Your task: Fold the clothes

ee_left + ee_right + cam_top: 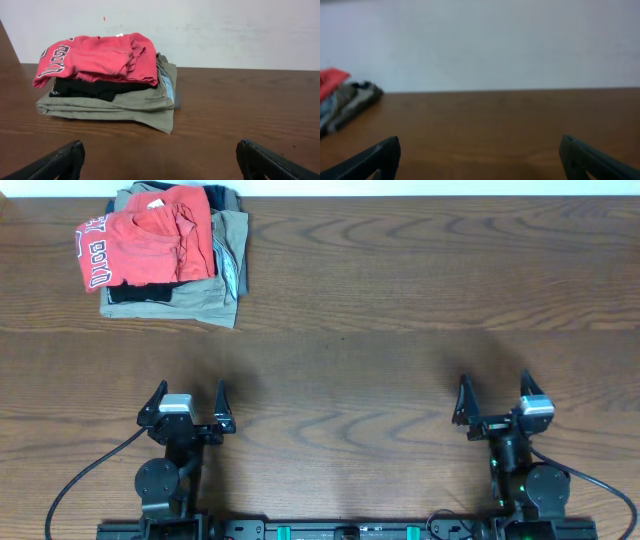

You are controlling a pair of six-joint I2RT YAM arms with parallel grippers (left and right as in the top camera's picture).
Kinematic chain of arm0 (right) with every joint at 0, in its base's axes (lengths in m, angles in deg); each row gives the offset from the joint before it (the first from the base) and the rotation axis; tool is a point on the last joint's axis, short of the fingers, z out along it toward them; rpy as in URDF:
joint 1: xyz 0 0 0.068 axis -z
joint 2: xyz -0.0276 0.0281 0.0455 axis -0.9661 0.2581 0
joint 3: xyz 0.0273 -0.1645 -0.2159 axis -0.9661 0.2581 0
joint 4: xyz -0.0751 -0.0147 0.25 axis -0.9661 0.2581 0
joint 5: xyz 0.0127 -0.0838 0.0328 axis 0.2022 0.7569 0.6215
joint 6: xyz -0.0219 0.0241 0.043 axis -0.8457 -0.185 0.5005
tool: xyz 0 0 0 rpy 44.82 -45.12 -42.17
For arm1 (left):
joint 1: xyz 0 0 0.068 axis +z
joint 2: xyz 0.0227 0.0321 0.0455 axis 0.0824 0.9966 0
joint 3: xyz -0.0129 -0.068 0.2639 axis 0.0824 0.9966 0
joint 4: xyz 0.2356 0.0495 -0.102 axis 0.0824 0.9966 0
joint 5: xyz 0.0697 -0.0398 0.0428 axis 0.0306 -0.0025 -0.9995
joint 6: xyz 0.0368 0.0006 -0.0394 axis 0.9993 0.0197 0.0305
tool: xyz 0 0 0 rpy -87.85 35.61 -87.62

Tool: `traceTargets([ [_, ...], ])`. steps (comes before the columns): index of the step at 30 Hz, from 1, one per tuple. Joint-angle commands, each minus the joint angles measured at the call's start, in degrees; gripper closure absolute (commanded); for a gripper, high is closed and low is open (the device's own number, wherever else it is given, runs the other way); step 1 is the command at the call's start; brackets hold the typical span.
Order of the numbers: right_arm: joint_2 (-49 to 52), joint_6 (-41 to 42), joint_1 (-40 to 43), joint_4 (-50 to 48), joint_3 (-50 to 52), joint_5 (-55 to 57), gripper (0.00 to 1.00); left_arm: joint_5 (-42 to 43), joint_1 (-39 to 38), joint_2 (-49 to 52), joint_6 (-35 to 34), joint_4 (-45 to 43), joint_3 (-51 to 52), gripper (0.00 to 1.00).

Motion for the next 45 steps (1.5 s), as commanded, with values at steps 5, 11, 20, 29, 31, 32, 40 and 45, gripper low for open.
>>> traceTargets([
  [5, -0.4, -6.3, -0.8, 5.0, 0.2, 2.5, 0.01, 0.8, -0.2, -0.4, 0.4, 2.1, 0.9, 0.02],
  [11, -0.4, -15.0, -0.8, 6.4, 0.2, 2.3, 0.01, 0.8, -0.2, -0.4, 0.3, 2.1, 0.9, 0.02],
  [20, -0.4, -14.3, -0.7, 6.4, 0.2, 1.4, 0.01, 0.8, -0.2, -0.4, 0.4, 2.1, 0.9, 0.02],
  [29, -0.4, -14.3, -0.7, 6.4, 0.2, 1.4, 0.01, 0.8, -0.2, -0.4, 0.3, 2.1, 0.9, 0.02],
  [31, -0.4, -14.3, -0.7, 6.4, 0.2, 1.4, 0.01, 0.8, -0.2, -0.4, 0.4, 2.1, 0.9, 0.02],
  [32, -0.4, -14.3, -0.7, 6.4, 0.2, 1.4, 0.01, 0.8, -0.2, -0.4, 0.4, 2.1, 0.9, 0.02],
  [40, -0.4, -14.3, -0.7, 6.4, 0.2, 1.4, 0.01, 0.8, -0.2, -0.4, 0.3, 2.1, 0.9, 0.02],
  [45, -0.4, -14.3, -0.7, 6.4, 0.2, 1.4, 0.01, 0.8, -0.2, -0.4, 0.4, 2.1, 0.9, 0.02],
])
